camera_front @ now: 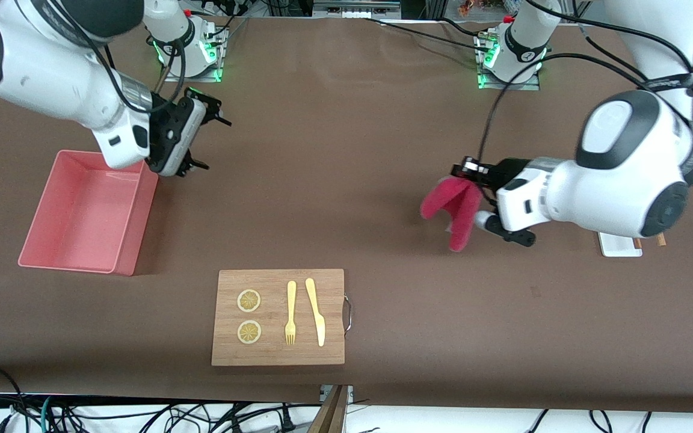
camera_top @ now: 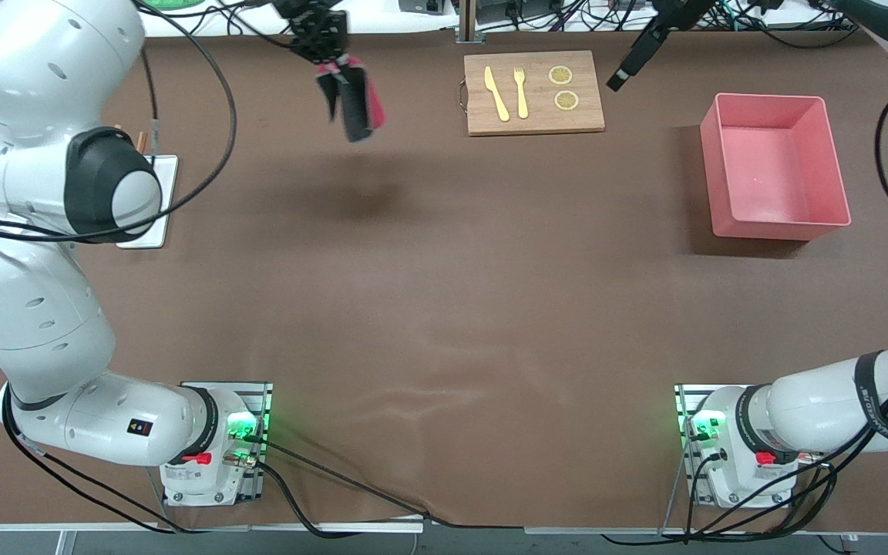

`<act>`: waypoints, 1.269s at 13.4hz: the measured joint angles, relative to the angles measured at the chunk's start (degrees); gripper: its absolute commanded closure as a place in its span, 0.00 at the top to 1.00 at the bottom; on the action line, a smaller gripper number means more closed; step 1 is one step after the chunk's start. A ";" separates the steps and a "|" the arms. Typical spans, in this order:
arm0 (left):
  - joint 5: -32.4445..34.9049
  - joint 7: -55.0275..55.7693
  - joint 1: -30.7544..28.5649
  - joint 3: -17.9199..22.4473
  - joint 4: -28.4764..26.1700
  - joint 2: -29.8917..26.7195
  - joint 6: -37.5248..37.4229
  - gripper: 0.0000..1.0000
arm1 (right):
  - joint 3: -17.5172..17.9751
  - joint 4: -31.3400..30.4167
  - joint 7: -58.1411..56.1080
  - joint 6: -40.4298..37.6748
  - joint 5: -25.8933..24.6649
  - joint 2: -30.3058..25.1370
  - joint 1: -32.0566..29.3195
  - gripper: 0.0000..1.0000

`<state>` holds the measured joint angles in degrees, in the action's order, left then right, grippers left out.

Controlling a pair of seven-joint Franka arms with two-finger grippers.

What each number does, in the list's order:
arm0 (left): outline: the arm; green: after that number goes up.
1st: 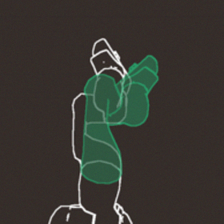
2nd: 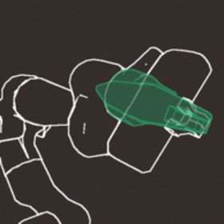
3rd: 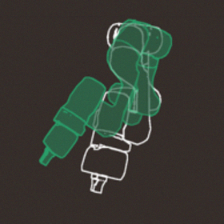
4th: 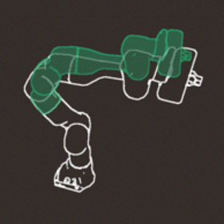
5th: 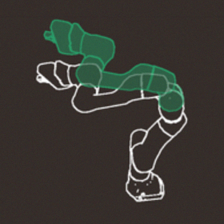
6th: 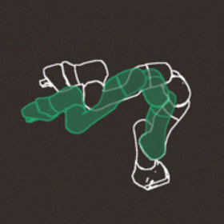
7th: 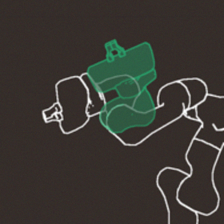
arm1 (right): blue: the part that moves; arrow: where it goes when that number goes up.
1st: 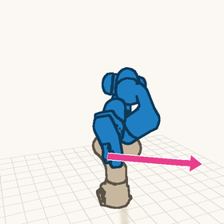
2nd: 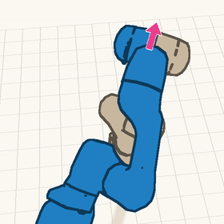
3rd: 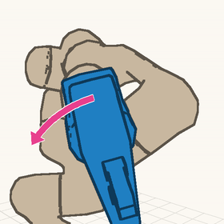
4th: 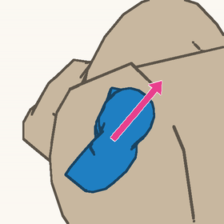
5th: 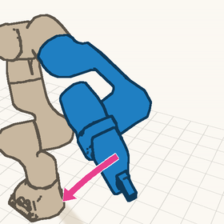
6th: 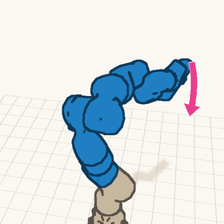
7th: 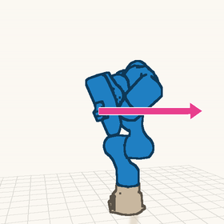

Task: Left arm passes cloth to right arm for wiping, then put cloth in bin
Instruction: 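Carry the cloth toward the right gripper while the right gripper approaches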

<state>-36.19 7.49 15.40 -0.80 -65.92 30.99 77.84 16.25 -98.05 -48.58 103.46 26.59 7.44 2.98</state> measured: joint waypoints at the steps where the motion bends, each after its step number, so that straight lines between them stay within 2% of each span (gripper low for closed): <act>1: -0.69 4.38 2.14 -0.08 0.07 -0.07 2.70 0.00 | 0.55 -0.21 -3.94 2.34 1.70 1.76 0.00 1.00; 3: -1.78 13.69 6.65 -0.20 0.12 -0.27 8.61 0.00 | 2.10 -0.33 -11.69 6.66 4.19 5.79 0.05 1.00; 7: -8.47 26.25 14.10 -0.17 0.15 -0.53 17.53 0.00 | 3.29 -0.27 -19.95 15.59 4.76 11.73 2.58 1.00; 12: -9.41 37.46 18.76 -0.18 0.16 -1.00 24.36 0.00 | 3.55 -0.05 -20.91 20.29 4.77 12.71 6.51 1.00; 14: -9.30 42.13 21.14 -0.15 0.15 -1.15 28.85 0.00 | 3.80 0.08 -23.89 20.46 7.19 12.68 6.60 1.00; 17: -8.94 45.00 22.35 -0.05 0.14 -1.14 30.51 0.00 | 3.89 0.06 -28.86 19.43 11.07 12.41 6.61 1.00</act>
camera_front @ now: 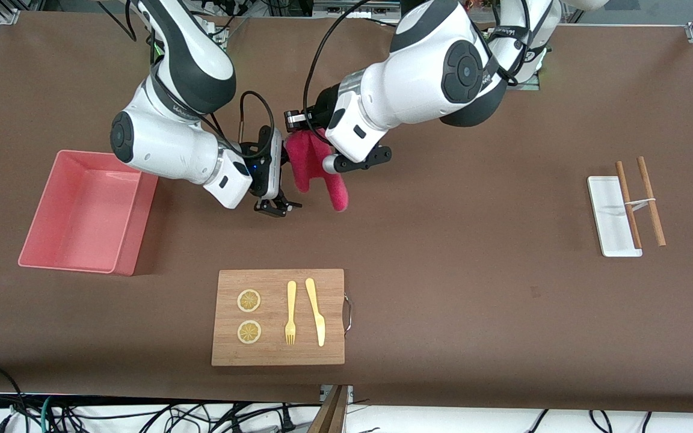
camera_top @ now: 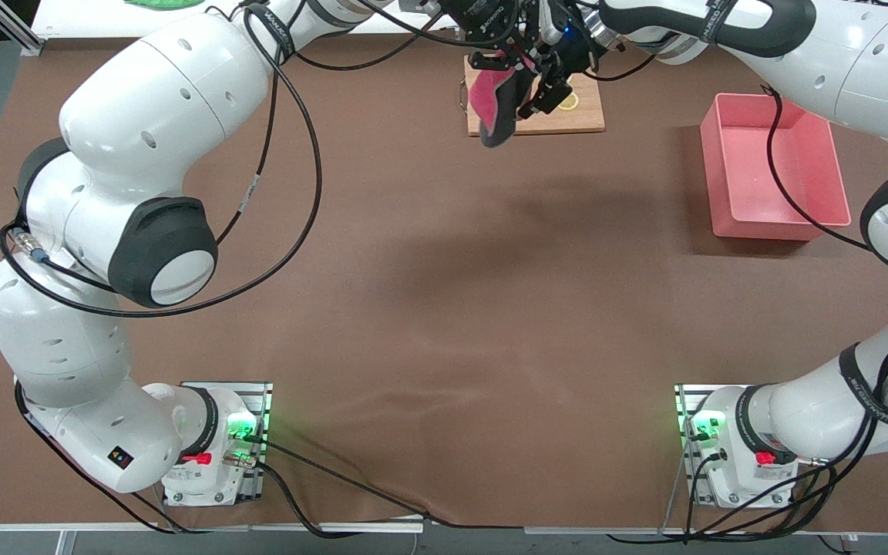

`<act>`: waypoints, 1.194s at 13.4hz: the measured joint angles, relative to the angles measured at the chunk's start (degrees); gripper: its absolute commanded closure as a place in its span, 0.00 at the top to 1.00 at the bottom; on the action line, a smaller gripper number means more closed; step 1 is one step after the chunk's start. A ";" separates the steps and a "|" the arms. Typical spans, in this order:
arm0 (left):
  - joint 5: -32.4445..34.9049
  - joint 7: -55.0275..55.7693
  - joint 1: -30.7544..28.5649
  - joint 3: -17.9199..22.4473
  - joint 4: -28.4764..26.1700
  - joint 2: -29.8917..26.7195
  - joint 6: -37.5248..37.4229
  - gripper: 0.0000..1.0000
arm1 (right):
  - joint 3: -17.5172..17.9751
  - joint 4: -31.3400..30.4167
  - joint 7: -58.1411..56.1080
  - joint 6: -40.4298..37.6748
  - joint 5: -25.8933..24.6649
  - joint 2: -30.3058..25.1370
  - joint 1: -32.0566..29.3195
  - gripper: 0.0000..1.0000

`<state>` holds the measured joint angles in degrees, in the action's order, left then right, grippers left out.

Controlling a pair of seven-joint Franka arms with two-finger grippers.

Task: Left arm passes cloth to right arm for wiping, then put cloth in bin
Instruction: 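Carry the cloth toward the right gripper while the right gripper approaches, then grasp the cloth with the right gripper while the left gripper releases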

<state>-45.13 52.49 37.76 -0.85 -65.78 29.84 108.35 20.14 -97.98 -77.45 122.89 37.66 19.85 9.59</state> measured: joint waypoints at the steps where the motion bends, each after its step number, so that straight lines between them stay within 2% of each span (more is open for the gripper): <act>1: 0.00 0.15 -0.03 0.19 0.00 -0.01 0.05 0.00 | 0.05 -0.02 -0.42 -0.78 0.93 -0.32 0.01 1.00; 3: 0.01 0.20 -0.08 0.63 0.00 -0.07 0.06 0.00 | 0.09 -0.44 -0.92 -1.59 2.86 -1.29 0.03 0.99; 4: 0.01 0.21 -0.09 0.75 0.00 -0.07 0.06 0.00 | 0.09 -0.78 -0.98 -1.72 3.30 -1.68 0.03 0.86; 5: 0.01 0.23 -0.09 0.81 0.00 -0.08 0.06 0.00 | 0.09 -1.07 -1.01 -1.74 3.59 -1.92 0.03 0.68; 7: 0.01 0.24 -0.09 0.88 0.00 -0.08 0.07 0.00 | 0.09 -1.46 -1.10 -1.75 3.94 -2.13 0.03 0.25; 9: 0.01 0.25 -0.09 0.93 0.00 -0.10 0.07 0.00 | 0.09 -1.76 -1.11 -1.75 4.12 -2.16 0.03 0.08; 12: 0.01 0.26 -0.09 0.97 0.00 -0.09 0.07 0.00 | 0.09 -1.89 -1.11 -1.74 4.78 -2.16 0.03 0.00; 16: 0.01 0.26 -0.11 1.23 0.00 -0.10 0.07 0.00 | 0.00 -1.88 -1.11 -1.74 4.94 -2.19 -0.05 0.00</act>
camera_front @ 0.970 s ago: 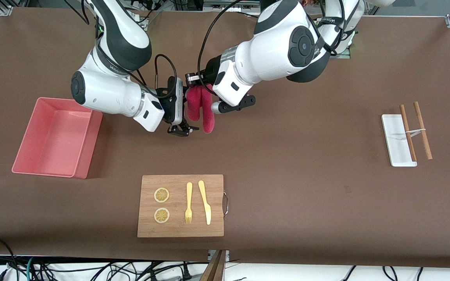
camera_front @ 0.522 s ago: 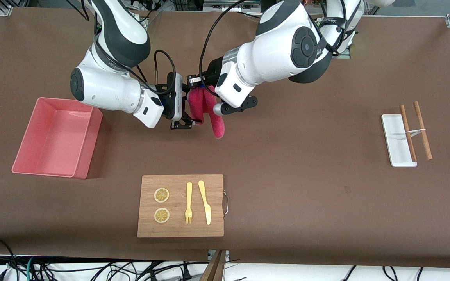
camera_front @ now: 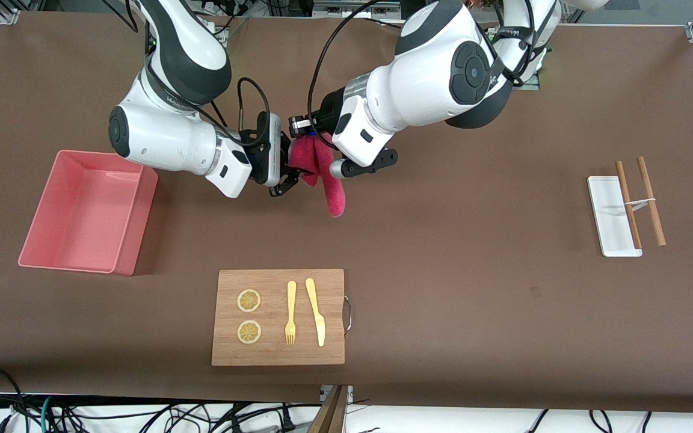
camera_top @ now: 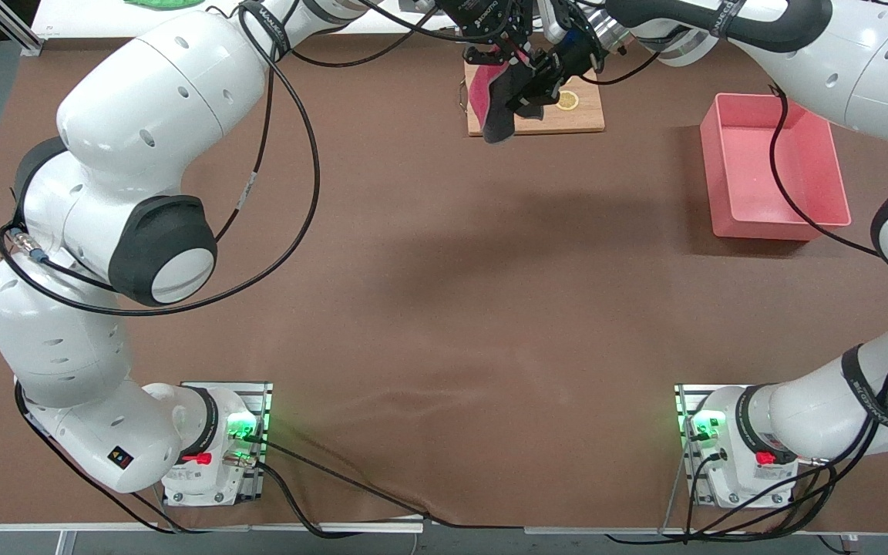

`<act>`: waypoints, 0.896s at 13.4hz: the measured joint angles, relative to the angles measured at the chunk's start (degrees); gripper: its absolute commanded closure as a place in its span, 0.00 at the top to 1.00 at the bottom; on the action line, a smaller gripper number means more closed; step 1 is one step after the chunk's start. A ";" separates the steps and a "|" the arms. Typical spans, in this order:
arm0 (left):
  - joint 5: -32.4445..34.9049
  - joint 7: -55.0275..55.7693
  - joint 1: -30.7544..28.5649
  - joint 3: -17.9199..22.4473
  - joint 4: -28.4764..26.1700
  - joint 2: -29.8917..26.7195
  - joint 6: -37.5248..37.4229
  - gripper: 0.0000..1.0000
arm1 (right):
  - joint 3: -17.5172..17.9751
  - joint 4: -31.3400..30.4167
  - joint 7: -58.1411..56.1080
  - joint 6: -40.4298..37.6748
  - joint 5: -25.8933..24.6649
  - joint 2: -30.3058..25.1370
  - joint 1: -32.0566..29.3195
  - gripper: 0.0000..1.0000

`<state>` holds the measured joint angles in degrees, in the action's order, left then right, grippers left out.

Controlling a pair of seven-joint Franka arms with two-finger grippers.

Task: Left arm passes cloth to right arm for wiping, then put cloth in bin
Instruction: 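Grasp the cloth with the right gripper while the left gripper releases, then lower the cloth with the right gripper while the left gripper withdraws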

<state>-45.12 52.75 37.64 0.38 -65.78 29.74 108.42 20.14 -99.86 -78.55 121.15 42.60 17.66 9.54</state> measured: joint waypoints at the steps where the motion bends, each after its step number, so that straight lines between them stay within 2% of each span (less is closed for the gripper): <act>1: 0.00 0.00 -0.01 0.10 0.00 0.00 0.00 0.00 | -0.03 0.03 0.01 0.01 0.01 -0.06 -0.04 0.00; 2: 0.00 0.00 -0.04 0.17 0.00 0.00 0.00 0.04 | -0.14 0.12 0.01 0.02 0.01 -0.17 -0.14 0.00; 3: 0.00 0.00 -0.08 0.21 0.00 0.00 0.00 0.46 | -0.46 0.15 0.01 0.04 0.01 -0.35 -0.27 0.00; 4: 0.00 0.00 -0.11 0.22 0.00 0.00 0.00 0.99 | -1.25 0.15 0.01 0.05 0.01 -0.56 -0.37 0.00; 9: 5.04 -0.01 -0.12 0.25 0.02 -1.14 -0.77 1.00 | -7.01 0.31 0.15 -5.39 0.06 -1.32 -1.09 0.00; 12: 11.73 -1.28 -1.40 0.93 0.00 -2.56 -5.78 1.00 | -10.85 0.29 4.53 -11.12 -1.32 -2.57 -2.02 0.00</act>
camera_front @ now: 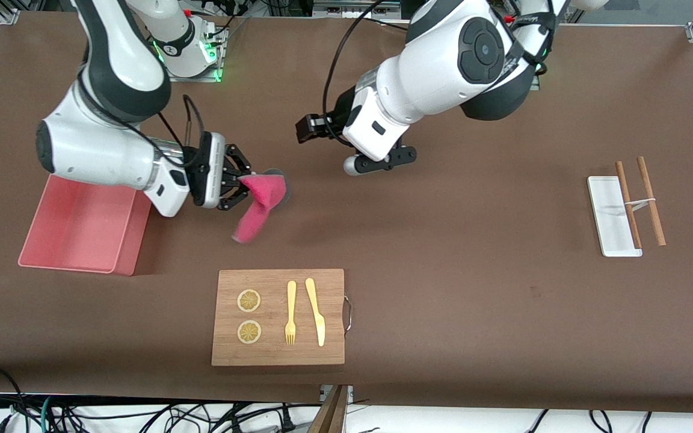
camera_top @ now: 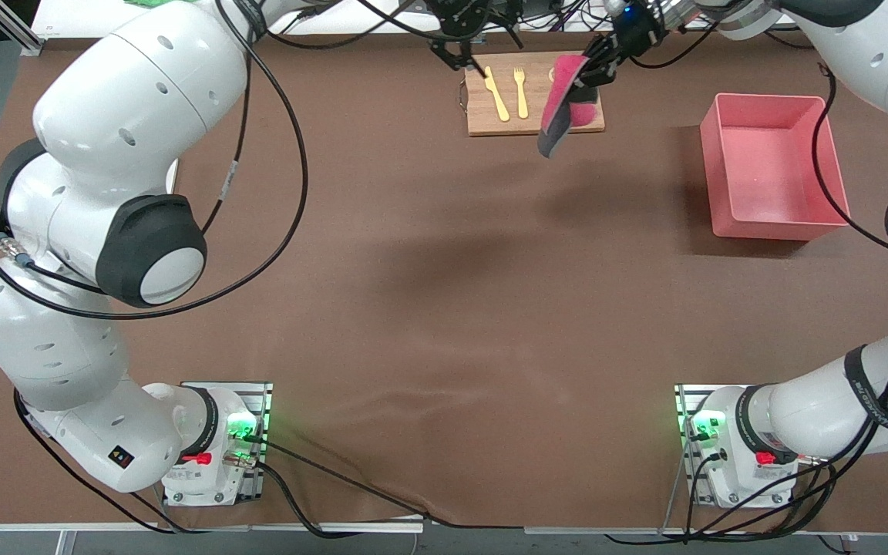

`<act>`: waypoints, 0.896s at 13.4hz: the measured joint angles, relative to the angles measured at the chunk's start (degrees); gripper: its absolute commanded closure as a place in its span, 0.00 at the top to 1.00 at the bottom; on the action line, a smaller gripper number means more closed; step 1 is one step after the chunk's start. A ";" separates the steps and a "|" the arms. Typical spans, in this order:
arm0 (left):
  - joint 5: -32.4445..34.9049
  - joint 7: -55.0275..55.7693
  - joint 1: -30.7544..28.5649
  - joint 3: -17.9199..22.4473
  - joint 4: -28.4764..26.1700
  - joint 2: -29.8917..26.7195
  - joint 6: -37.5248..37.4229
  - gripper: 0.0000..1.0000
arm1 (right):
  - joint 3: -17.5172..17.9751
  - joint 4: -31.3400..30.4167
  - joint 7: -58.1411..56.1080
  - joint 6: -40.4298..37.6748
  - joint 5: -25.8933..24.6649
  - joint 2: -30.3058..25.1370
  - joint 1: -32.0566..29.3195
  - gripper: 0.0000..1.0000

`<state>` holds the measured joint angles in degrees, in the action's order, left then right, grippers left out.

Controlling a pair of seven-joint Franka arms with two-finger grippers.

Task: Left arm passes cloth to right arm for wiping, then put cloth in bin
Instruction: 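Lower the cloth with the right gripper while the left gripper withdraws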

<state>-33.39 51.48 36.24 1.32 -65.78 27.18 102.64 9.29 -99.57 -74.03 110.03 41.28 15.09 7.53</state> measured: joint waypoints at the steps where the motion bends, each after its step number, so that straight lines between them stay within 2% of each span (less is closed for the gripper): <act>1: 3.25 -1.51 -1.03 0.14 -0.01 -0.54 -2.42 1.00 | -1.19 -0.02 2.80 -1.47 -1.41 -0.33 -0.50 0.00; 4: 11.42 -9.73 -5.97 0.32 -0.03 -2.07 -10.21 1.00 | -3.98 -0.07 14.91 -4.50 -9.64 -1.36 -1.58 0.00; 7: 18.79 -22.17 -11.99 0.48 -0.40 -2.31 -14.30 1.00 | -4.33 -0.10 34.21 -8.85 -19.60 -3.14 -1.58 0.00; 12: 28.63 -39.68 -17.32 0.62 -0.76 -3.33 -20.15 1.00 | -5.23 -0.39 58.79 -13.55 -26.95 -4.54 -1.59 0.00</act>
<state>-4.76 11.80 18.92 1.93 -66.54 23.85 82.49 4.05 -99.95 -15.24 96.48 14.33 10.55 5.94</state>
